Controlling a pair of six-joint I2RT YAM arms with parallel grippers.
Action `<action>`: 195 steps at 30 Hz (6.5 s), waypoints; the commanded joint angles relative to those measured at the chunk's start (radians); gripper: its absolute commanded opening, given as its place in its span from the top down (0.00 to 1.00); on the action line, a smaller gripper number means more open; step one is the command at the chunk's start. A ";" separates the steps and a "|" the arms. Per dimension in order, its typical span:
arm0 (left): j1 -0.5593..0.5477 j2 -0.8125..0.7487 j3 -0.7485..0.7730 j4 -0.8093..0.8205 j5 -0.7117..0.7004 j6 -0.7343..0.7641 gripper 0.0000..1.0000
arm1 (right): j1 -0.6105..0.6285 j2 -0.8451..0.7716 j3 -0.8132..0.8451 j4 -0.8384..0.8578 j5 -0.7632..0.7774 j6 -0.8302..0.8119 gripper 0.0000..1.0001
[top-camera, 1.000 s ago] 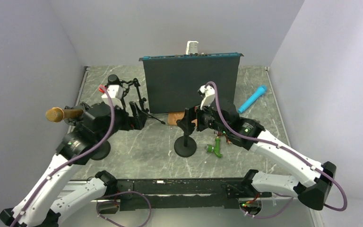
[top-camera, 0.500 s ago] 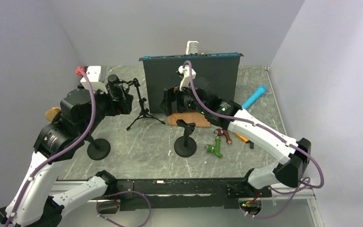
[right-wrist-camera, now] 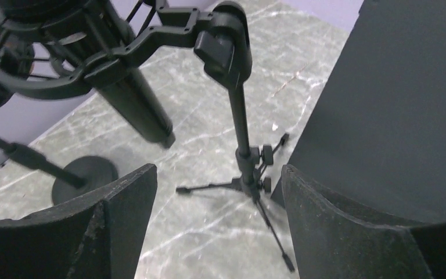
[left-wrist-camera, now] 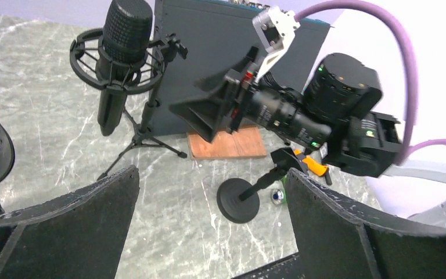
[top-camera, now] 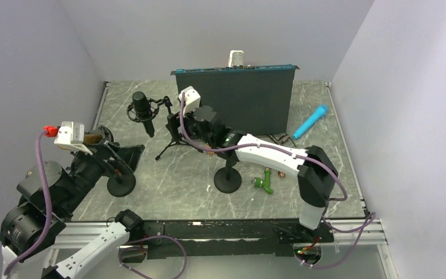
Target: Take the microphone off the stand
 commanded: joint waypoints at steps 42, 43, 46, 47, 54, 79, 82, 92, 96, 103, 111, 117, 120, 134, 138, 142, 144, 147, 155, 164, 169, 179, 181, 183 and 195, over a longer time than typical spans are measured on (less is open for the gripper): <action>0.004 -0.040 0.036 -0.093 0.031 0.006 0.01 | 0.043 0.138 -0.088 0.401 -0.106 -0.101 1.00; 0.003 -0.036 0.035 -0.091 0.036 0.007 0.01 | 0.053 0.120 -0.109 0.395 -0.090 -0.100 1.00; 0.003 -0.015 0.034 -0.087 0.052 0.010 0.01 | 0.084 0.068 -0.170 0.378 -0.048 -0.082 1.00; 0.003 -0.007 0.033 -0.085 0.058 0.011 0.01 | 0.092 0.052 -0.189 0.371 -0.042 -0.073 1.00; 0.004 0.051 0.051 -0.060 0.071 0.051 0.03 | 0.140 -0.059 -0.342 0.364 -0.028 -0.019 1.00; 0.003 0.209 -0.028 0.018 0.070 0.212 0.34 | 0.153 -0.072 -0.367 0.306 -0.050 0.005 1.00; 0.003 0.217 -0.021 0.026 0.080 0.231 0.48 | 0.156 -0.065 -0.357 0.298 -0.050 0.002 1.00; 0.004 0.250 0.131 -0.003 0.112 0.300 0.93 | 0.165 -0.038 -0.324 0.261 -0.045 -0.014 0.99; 0.003 0.251 0.206 0.005 0.133 0.315 0.98 | 0.169 -0.034 -0.322 0.251 -0.035 -0.023 0.99; 0.003 0.245 0.346 0.049 0.119 0.328 1.00 | 0.172 -0.026 -0.324 0.231 -0.026 -0.025 0.99; 0.003 0.314 0.595 0.054 0.114 0.358 1.00 | 0.181 -0.014 -0.317 0.217 -0.019 -0.031 0.88; 0.004 0.300 0.646 0.100 0.122 0.322 1.00 | 0.186 -0.031 -0.305 0.191 -0.008 -0.029 0.64; 0.003 0.288 0.611 0.110 0.149 0.277 1.00 | 0.191 -0.066 -0.299 0.170 -0.014 -0.030 0.45; 0.003 0.238 0.381 0.227 0.300 0.098 1.00 | 0.197 -0.408 -0.283 -0.033 -0.074 -0.064 0.08; 0.004 0.245 0.350 0.253 0.349 0.084 1.00 | 0.196 -0.492 -0.267 -0.074 -0.131 -0.052 0.07; 0.004 0.258 0.339 0.232 0.390 0.083 1.00 | 0.196 -0.539 -0.217 -0.163 -0.161 -0.046 0.08; 0.004 0.261 0.327 0.228 0.413 0.082 1.00 | 0.196 -0.545 -0.183 -0.208 -0.179 -0.040 0.09; 0.004 0.258 0.296 0.239 0.460 0.069 1.00 | 0.194 -0.545 -0.148 -0.233 -0.217 -0.016 0.09; 0.004 0.303 0.226 0.266 0.662 0.016 1.00 | 0.191 -0.510 -0.058 -0.229 -0.351 0.039 0.20; 0.004 0.282 0.165 0.304 0.674 -0.007 1.00 | 0.190 -0.535 -0.104 -0.209 -0.331 0.068 0.47; 0.004 0.284 0.154 0.334 0.702 -0.020 1.00 | 0.190 -0.550 -0.121 -0.197 -0.325 0.080 0.58; 0.003 0.273 0.163 0.308 0.646 -0.001 0.30 | 0.190 -0.576 -0.126 -0.197 -0.290 0.083 0.90; 0.003 0.252 0.160 0.299 0.609 0.004 0.11 | 0.190 -0.582 -0.108 -0.233 -0.261 0.066 0.94; 0.004 0.239 0.165 0.282 0.585 0.026 0.04 | 0.191 -0.601 -0.100 -0.258 -0.225 0.036 0.97; 0.004 0.169 0.142 0.208 0.439 0.062 0.01 | 0.178 -0.790 -0.170 -0.330 0.634 -0.189 1.00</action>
